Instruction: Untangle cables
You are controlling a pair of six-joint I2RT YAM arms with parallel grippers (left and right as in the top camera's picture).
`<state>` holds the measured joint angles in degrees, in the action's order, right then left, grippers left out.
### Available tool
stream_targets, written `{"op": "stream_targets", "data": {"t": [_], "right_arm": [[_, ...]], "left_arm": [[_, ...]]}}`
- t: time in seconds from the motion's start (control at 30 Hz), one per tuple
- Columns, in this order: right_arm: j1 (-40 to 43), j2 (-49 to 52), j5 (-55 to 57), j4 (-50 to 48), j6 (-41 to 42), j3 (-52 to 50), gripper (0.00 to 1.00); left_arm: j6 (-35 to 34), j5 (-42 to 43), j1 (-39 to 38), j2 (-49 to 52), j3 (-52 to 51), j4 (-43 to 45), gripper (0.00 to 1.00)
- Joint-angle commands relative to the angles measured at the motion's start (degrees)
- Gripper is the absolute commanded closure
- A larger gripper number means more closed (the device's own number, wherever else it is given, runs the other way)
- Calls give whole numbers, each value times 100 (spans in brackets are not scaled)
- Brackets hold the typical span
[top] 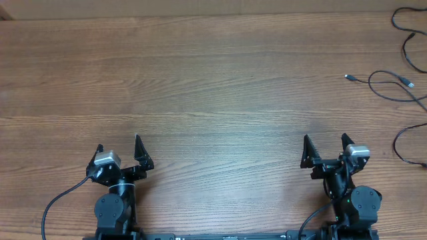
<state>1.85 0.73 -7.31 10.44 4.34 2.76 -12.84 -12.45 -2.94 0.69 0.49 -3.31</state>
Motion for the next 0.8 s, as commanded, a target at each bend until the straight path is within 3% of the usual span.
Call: {"op": "stream_targets", "data": {"t": [0.0,0.77], "right_arm": [[-269,-59,-50,-11,59,28,0],[-398,-57,238,0,-7,28,0]], "left_arm": [[173,39,39,-44,-22,-4,0],[173,39,39,-44,-22,-4,0]]}}
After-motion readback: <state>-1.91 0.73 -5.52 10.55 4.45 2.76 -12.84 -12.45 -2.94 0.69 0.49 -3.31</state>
